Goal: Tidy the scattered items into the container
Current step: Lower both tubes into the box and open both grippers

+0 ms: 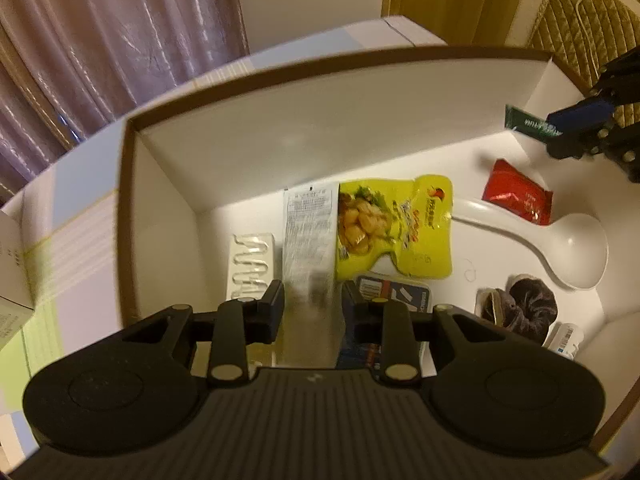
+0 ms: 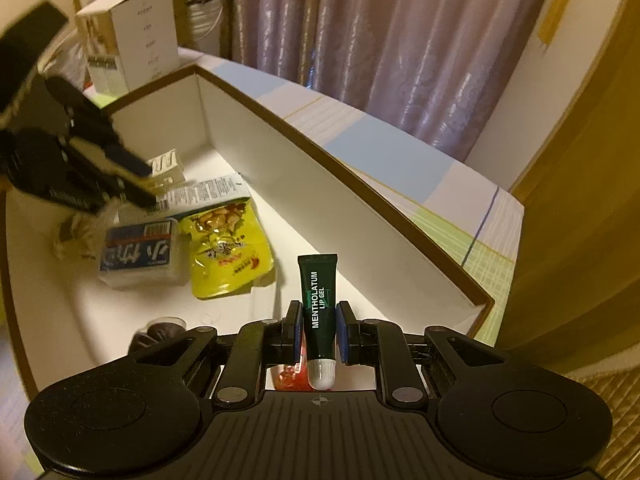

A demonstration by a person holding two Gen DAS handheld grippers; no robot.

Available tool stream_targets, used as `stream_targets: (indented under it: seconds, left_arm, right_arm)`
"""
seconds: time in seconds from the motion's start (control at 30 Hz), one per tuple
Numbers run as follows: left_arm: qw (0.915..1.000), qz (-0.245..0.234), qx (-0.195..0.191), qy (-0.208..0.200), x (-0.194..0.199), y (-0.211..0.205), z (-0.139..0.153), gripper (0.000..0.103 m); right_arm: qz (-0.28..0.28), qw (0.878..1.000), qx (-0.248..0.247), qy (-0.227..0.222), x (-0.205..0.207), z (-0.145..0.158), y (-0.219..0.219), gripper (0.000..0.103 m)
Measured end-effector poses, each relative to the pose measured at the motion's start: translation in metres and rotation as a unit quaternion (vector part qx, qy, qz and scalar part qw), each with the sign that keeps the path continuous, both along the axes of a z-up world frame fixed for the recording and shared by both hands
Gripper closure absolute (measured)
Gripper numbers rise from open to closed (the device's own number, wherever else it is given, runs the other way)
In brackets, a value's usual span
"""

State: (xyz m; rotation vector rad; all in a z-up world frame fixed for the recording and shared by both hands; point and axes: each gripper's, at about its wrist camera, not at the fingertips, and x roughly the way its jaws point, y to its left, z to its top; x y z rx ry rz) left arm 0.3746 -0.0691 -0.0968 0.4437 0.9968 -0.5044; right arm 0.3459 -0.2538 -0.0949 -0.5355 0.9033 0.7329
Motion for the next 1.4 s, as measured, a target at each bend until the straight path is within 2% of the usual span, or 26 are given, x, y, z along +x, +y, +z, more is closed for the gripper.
stream_targets:
  seconds: [0.1, 0.23, 0.3, 0.37, 0.53, 0.7, 0.73, 0.8, 0.87, 1.27, 1.4]
  left_arm:
    - [0.9999, -0.002, 0.0, -0.016, -0.002, 0.002, 0.011, 0.072]
    - [0.9998, -0.004, -0.007, -0.019, -0.004, 0.004, 0.017, 0.069]
    - [0.9997, -0.006, -0.004, -0.024, -0.006, 0.003, 0.018, 0.065]
    - [0.9995, -0.007, 0.002, -0.029, -0.008, 0.002, 0.017, 0.056]
    - [0.9996, -0.004, -0.001, -0.03, -0.008, 0.003, 0.017, 0.054]
    - [0.9997, -0.005, -0.006, -0.025, -0.011, 0.004, 0.019, 0.046]
    - [0.9996, -0.007, -0.006, -0.026, -0.012, 0.003, 0.018, 0.043]
    - [0.9996, -0.006, -0.002, -0.027, -0.014, 0.001, 0.018, 0.039]
    - [0.9997, -0.004, -0.002, -0.026, -0.015, 0.001, 0.017, 0.038]
    - [0.9987, -0.004, 0.011, -0.05, -0.028, -0.008, 0.03, 0.021]
    - [0.9983, -0.008, 0.012, -0.057, -0.033, -0.01, 0.036, 0.02]
  right_arm:
    - [0.011, 1.0, -0.018, -0.007, 0.002, -0.006, 0.005, 0.083]
    - [0.02, 0.999, -0.039, -0.017, 0.006, -0.015, 0.011, 0.083]
    - [0.021, 0.998, -0.049, -0.031, 0.008, -0.02, 0.013, 0.083]
    - [0.014, 0.998, -0.053, -0.041, 0.009, -0.024, 0.013, 0.083]
    - [0.0, 0.999, -0.043, -0.033, 0.009, -0.024, 0.008, 0.083]
    - [0.001, 1.0, -0.022, -0.019, -0.002, -0.018, 0.005, 0.083]
    - [-0.001, 1.0, -0.018, -0.015, -0.004, -0.017, 0.004, 0.079]
    - [-0.014, 1.0, -0.013, -0.021, -0.01, -0.014, 0.003, 0.0]
    - [-0.007, 0.999, 0.002, -0.049, -0.022, -0.008, 0.003, 0.0]
    - [-0.046, 0.998, 0.039, -0.02, -0.037, 0.009, 0.007, 0.0]
    - [-0.048, 0.998, 0.042, -0.016, -0.043, 0.012, 0.007, 0.0]
